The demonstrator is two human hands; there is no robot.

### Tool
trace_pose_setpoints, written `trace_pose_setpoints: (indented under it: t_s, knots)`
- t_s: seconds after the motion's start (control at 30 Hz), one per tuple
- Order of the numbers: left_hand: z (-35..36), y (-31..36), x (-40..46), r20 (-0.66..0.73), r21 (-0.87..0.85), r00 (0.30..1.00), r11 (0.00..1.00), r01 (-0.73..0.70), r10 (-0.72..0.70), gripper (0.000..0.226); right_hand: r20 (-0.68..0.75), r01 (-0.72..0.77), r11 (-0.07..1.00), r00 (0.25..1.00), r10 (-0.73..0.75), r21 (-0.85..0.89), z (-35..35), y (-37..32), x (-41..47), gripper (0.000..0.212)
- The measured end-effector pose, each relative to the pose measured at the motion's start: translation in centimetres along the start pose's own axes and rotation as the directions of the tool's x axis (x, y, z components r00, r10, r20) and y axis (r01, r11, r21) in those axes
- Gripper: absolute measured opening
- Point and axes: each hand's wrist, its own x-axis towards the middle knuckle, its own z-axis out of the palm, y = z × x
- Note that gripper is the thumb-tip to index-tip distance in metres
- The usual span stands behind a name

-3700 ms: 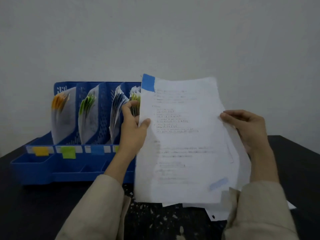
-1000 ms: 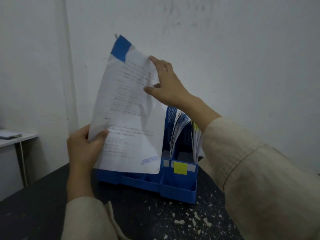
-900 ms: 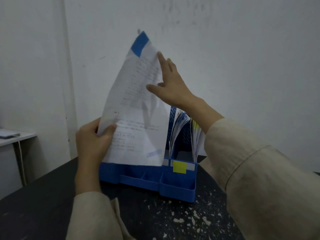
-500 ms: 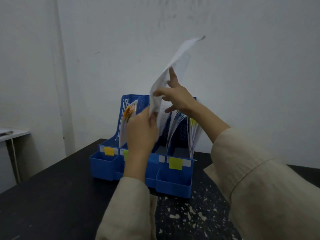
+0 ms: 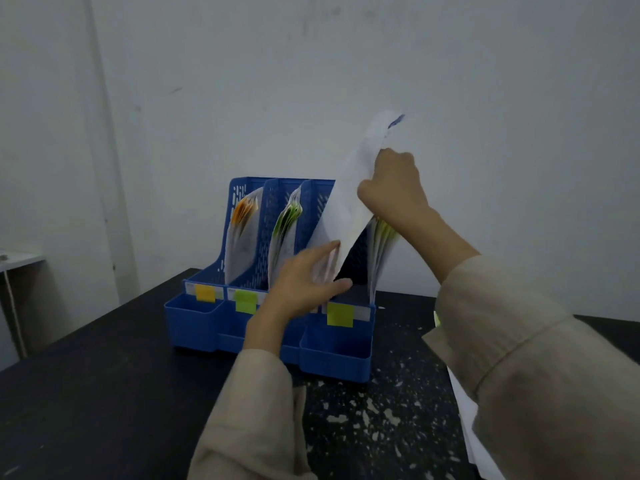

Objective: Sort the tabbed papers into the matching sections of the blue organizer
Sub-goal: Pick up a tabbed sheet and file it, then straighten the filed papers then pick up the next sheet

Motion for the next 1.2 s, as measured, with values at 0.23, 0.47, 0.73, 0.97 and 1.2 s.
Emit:
trace_pose_setpoints:
  t_s: [0.23,0.47,0.73,0.97,1.2]
  knots:
    - [-3.7,-3.6,-0.8,-0.405,-0.009,0.902,0.987,0.161,-0.151,0.025,-0.030,0.091,0.984,0.995,-0.096,-0.152,2.8,-0.8,-0.3,0.053]
    - [-3.2,-5.9,-1.5,-0.295,0.077,0.919,0.952,0.295,-0.261,0.052,-0.195,0.033,0.878,0.970,-0.143,-0.478,6.2,0.3,-1.3,0.110]
    - [-3.0,-5.8,-1.5,-0.282,0.076,0.931,0.962,0.264,-0.233,0.046,0.511,0.639,0.145,0.713,-0.481,-0.755,6.3,0.7,-2.6,0.031]
    - [-3.2,-6.0,-1.5,-0.308,0.066,0.926,0.966,0.250,-0.218,0.036,0.755,0.756,0.021,0.655,-0.035,-0.655,8.3,0.6,-4.2,0.047]
    - [-3.3,-5.7,-1.7,-0.293,0.056,0.935,0.973,0.225,-0.200,0.034,0.734,0.733,-0.021,0.679,-0.035,-0.679,8.3,-1.1,-4.0,0.038]
